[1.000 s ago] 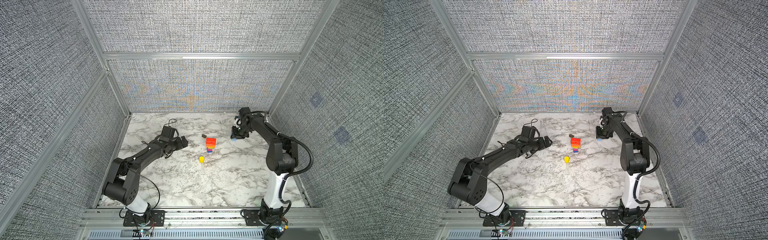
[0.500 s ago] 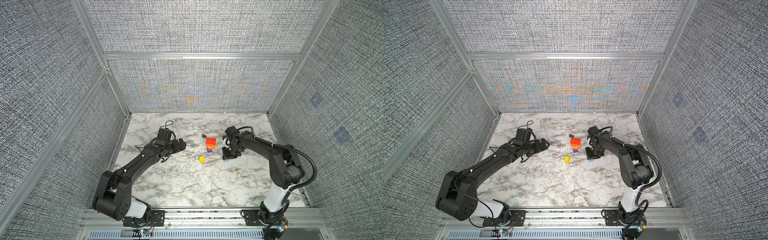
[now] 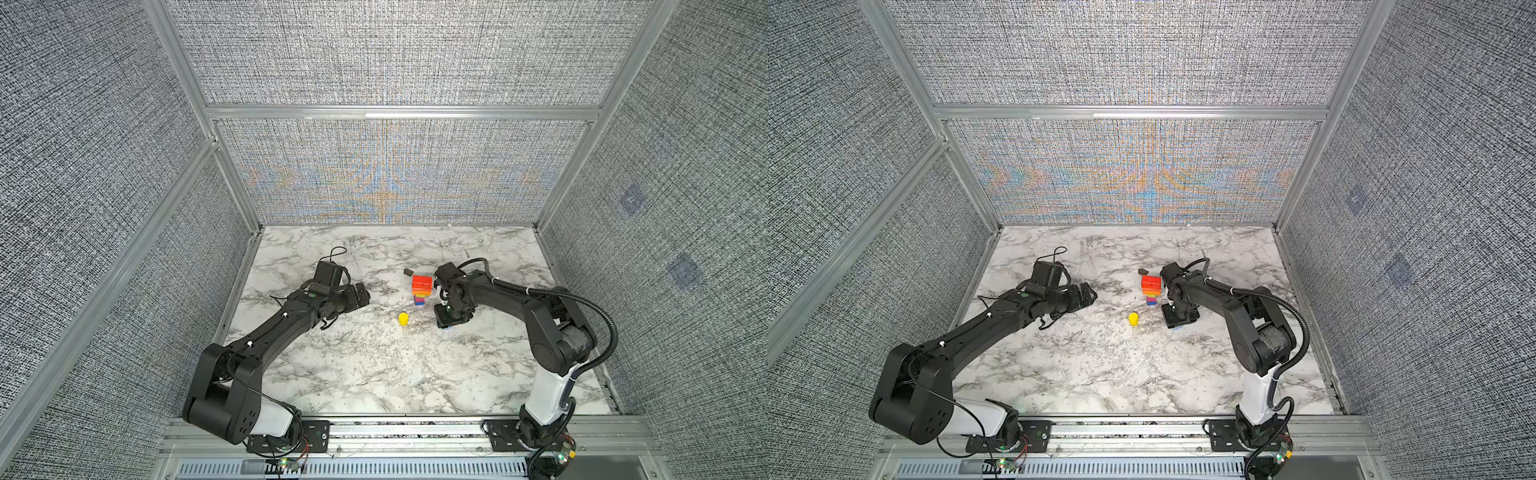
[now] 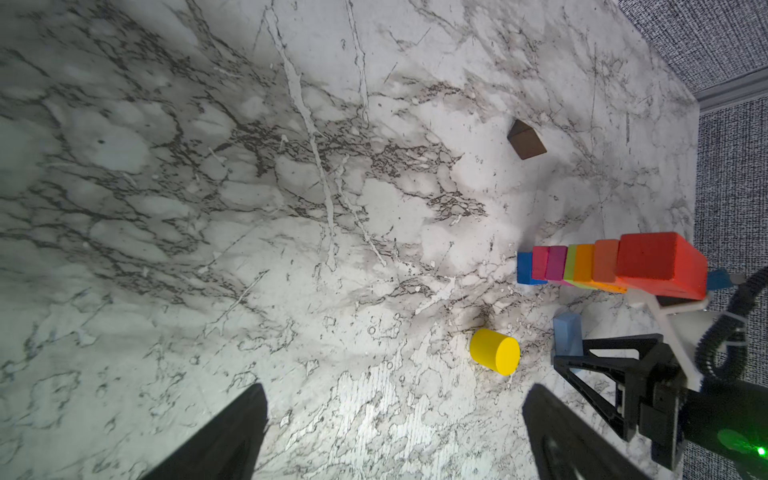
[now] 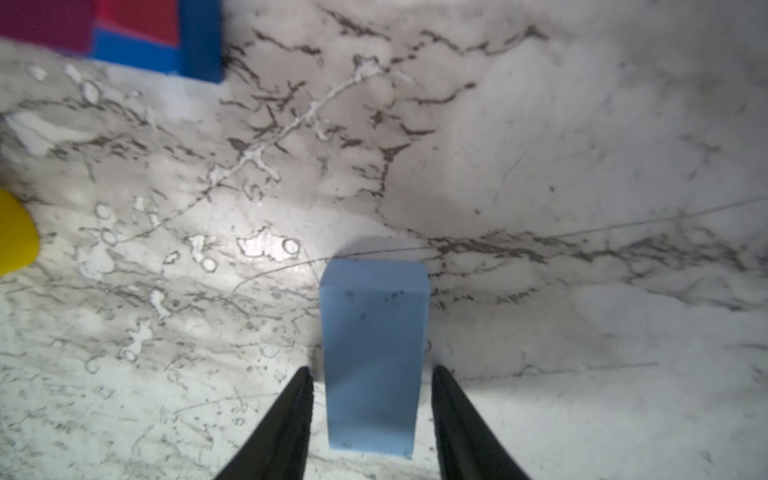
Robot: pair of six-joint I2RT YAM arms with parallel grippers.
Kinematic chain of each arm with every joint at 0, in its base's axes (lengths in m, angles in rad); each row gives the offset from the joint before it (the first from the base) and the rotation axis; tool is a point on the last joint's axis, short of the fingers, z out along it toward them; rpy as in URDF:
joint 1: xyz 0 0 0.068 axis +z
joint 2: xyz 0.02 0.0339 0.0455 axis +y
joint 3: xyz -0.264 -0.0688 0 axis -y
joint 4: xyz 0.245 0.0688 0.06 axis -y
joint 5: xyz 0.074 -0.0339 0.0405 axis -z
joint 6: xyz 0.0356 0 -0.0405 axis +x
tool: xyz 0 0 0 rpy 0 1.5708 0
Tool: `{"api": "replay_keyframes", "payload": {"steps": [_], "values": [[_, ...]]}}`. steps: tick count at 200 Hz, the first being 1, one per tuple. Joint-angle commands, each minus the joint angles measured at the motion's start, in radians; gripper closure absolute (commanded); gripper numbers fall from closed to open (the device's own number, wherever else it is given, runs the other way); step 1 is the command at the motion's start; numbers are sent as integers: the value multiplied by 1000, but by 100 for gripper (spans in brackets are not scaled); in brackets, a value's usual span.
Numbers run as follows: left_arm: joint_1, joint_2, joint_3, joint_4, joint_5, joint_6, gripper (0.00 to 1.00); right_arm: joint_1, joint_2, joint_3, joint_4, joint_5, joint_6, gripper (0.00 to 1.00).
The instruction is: Build the wood block tower
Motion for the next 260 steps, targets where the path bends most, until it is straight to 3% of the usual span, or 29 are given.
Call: {"api": "replay_keyframes", "payload": {"steps": [1,76,144,207,260], "values": [[2,-3,2,8,-11,5,2,0,-3,-19,-40,75,22,47],[1,-5,-4,16,-14,2,2,-32,-36,-24,-109,191,51,45],[1,2,-3,24,-15,-2,2,-129,-62,-49,-63,123,97,45],[1,-15,2,15,-17,6,2,-104,-218,-135,31,87,282,18],[1,-46,16,-35,-68,27,1,-49,-266,-156,86,137,403,14]]}}
